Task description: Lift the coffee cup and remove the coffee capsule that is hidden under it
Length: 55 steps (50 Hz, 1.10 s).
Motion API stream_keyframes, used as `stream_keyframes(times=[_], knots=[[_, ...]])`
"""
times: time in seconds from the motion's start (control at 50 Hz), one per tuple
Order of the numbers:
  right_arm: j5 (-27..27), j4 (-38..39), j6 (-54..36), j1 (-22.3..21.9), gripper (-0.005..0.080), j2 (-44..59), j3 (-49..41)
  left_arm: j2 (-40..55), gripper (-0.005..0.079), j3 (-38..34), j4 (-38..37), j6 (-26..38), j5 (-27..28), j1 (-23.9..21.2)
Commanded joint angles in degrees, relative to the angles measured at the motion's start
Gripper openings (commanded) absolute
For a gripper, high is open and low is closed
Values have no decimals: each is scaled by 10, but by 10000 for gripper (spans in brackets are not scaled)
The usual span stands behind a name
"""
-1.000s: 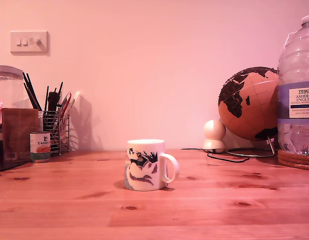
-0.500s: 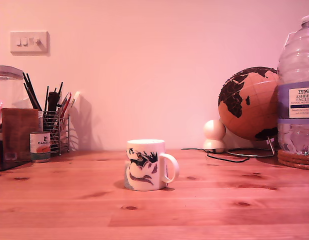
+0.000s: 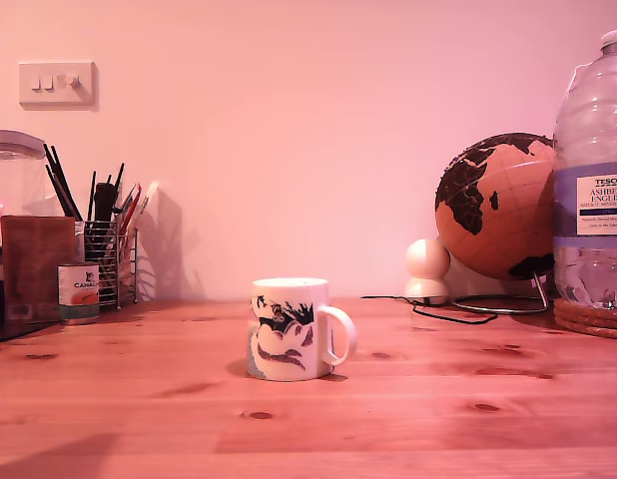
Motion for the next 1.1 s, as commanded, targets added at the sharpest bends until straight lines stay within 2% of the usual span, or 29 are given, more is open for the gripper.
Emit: stream_keyframes(times=[0.0,0.14,0.28,0.38,0.62,0.88,0.98,1.08], knots=[[-7,6,42,3,-11,0,-2,-5,-21,-18,20,-33,11,-2],[-57,35,135,3,-11,0,-2,-5,-21,-18,57,-122,40,-3],[-107,37,134,4,-11,0,24,-5,-21,-9,76,-149,106,-13],[-106,-1,128,7,-11,2,59,-4,-21,4,63,-149,150,-25],[-122,-135,38,7,-11,61,182,40,-21,33,15,-148,180,-58],[-134,-259,-54,31,-4,244,333,156,-21,75,12,-111,193,-101],[-134,-308,-79,63,1,335,398,217,-21,109,-12,-81,195,-123],[-131,-346,-96,105,2,421,461,280,-21,153,-48,-11,190,-149]])
